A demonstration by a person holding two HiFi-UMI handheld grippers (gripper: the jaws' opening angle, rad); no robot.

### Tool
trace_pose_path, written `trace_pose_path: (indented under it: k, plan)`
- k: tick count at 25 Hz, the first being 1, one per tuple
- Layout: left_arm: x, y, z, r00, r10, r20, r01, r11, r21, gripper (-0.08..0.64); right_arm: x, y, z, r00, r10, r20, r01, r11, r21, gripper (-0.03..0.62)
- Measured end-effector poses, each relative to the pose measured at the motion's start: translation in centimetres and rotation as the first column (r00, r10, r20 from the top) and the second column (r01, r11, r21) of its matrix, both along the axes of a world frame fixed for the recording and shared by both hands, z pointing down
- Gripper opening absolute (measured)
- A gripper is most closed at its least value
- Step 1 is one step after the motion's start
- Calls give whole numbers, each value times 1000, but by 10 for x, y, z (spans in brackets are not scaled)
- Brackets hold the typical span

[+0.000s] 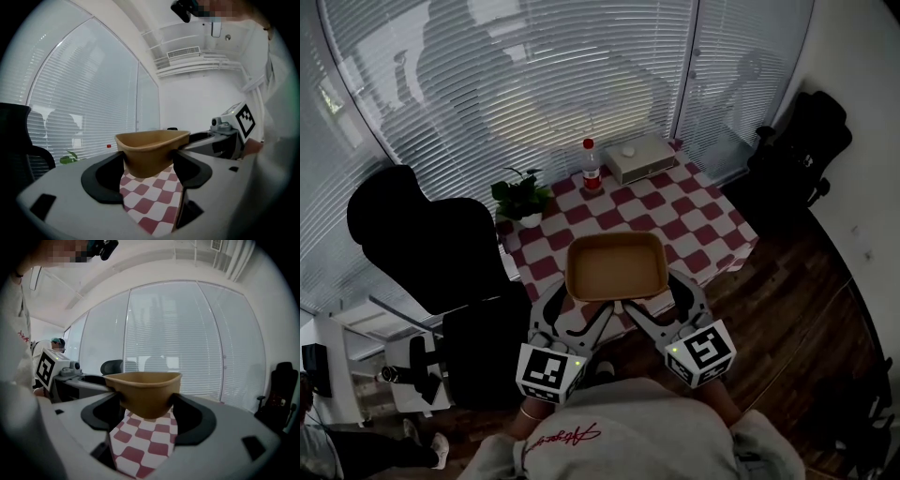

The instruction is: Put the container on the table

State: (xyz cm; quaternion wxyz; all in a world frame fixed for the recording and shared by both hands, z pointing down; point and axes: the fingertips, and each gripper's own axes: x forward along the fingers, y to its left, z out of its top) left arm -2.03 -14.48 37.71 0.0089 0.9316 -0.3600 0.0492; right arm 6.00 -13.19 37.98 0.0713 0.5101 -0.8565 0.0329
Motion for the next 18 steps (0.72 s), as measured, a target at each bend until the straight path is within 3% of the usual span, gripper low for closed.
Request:
trace_pose_path:
  k: [18]
  plan:
    - [2,-76,0,999,38,15,-39,999,22,331,1,-73,1,999,39,12,-40,999,13,351]
